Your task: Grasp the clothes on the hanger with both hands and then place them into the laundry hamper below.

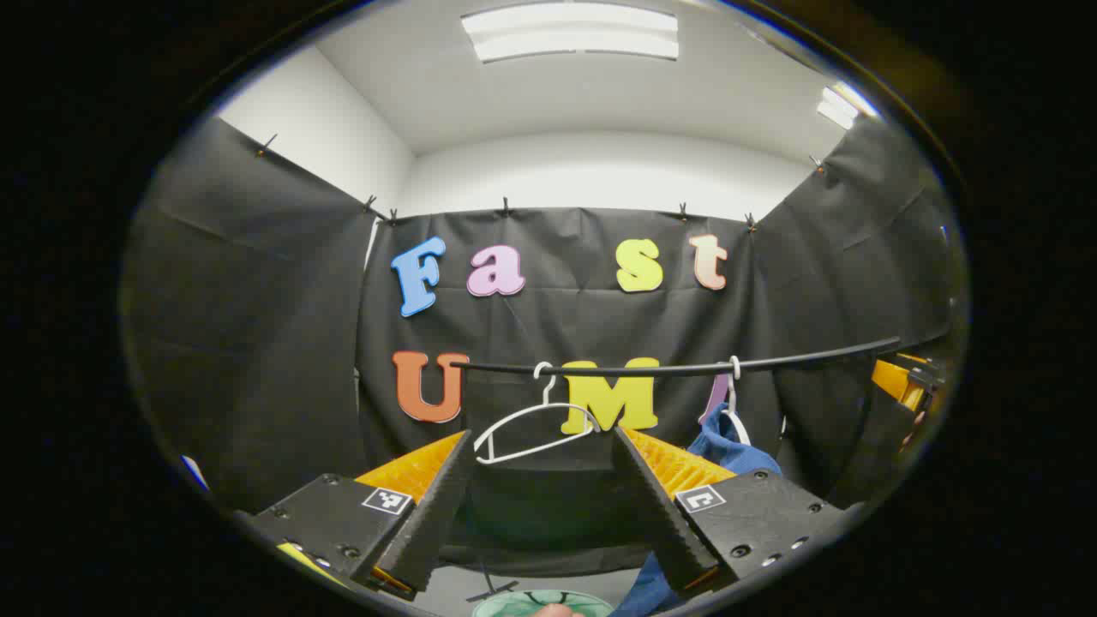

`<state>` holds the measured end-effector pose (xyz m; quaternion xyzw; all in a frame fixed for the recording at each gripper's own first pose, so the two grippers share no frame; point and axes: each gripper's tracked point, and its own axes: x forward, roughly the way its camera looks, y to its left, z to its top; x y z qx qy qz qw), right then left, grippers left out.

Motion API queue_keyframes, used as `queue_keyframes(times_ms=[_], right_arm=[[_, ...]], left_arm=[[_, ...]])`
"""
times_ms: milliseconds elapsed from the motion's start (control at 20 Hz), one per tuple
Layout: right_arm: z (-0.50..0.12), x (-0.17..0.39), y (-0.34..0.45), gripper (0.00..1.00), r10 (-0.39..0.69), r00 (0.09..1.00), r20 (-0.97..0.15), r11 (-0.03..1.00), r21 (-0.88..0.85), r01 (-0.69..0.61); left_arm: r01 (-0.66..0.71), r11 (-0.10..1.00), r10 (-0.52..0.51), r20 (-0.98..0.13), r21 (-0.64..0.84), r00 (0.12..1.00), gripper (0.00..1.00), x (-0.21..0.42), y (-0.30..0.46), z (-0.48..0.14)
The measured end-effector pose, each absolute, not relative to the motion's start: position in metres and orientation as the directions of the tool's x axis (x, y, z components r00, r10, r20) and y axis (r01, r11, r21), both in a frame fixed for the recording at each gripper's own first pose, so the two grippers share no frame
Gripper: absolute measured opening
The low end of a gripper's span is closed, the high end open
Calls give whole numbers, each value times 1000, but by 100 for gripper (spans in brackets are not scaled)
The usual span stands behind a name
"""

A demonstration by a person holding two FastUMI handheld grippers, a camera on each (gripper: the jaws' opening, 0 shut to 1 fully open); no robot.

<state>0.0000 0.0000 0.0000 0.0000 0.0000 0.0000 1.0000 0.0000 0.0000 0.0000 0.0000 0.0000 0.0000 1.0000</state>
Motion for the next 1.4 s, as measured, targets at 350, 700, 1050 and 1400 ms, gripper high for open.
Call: queue_keyframes(times_ms=[350, 700, 1050, 1400], right_arm=[[-12, 10, 5, 99, -3, 1000, -13, 1000, 1, 3], [-26, 19, 7, 99, -16, 999, -47, 1000, 6, 16], [-41, 20, 6, 99, -11, 997, -76, 1000, -6, 11], [-51, 28, 11, 99, 1, 995, -102, 1000, -12, -2]], left_arm=[[-37, 999, 36, -41, -4, 999, 100, 4, 11, -18], [37, 999, -40, -65, -36, 997, 100, 5, -18, -30], [123, 991, -128, -100, -60, 987, 96, 5, -61, -43], [229, 969, -239, -131, -88, 962, 96, -1, -113, -49]])
